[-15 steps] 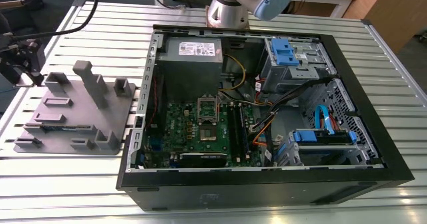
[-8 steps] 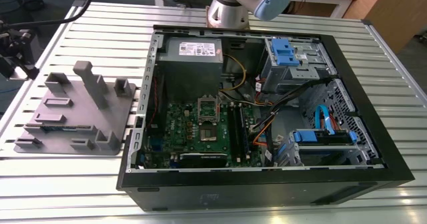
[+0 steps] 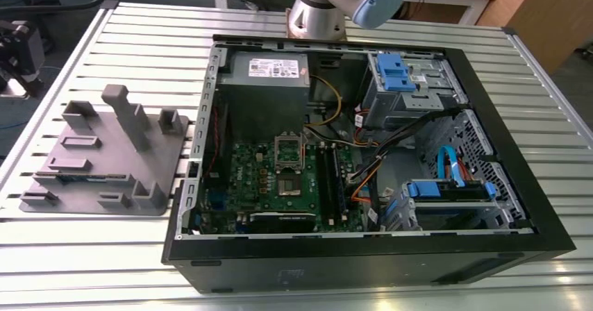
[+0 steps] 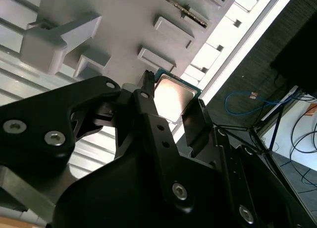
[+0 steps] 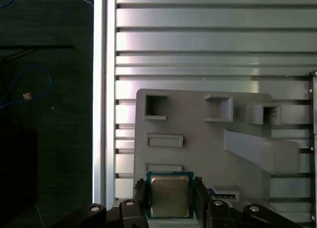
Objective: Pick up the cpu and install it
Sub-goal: 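Pick up the cpu and move it towards the insertion slot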
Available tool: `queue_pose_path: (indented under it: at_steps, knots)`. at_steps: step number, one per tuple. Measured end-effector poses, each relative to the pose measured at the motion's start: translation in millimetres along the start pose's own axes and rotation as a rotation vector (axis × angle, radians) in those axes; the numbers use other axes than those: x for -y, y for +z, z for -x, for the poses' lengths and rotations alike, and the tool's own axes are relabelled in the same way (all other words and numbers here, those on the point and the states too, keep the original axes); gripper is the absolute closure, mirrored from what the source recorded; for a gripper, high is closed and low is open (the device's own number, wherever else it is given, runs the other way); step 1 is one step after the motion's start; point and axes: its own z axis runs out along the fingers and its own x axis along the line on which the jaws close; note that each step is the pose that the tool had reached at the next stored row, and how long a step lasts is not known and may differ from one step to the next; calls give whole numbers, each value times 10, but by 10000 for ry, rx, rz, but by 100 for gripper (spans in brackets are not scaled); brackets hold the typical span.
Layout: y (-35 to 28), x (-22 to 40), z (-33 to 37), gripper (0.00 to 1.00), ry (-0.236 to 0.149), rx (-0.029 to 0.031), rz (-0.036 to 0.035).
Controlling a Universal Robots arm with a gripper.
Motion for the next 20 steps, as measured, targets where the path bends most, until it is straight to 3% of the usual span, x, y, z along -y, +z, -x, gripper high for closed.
queue_pose_path:
  at_steps: [9,20]
  knots:
    - [-238,-7,0,53,0,-1,0]
    - [-272,-8,-1,53,0,-4,-2]
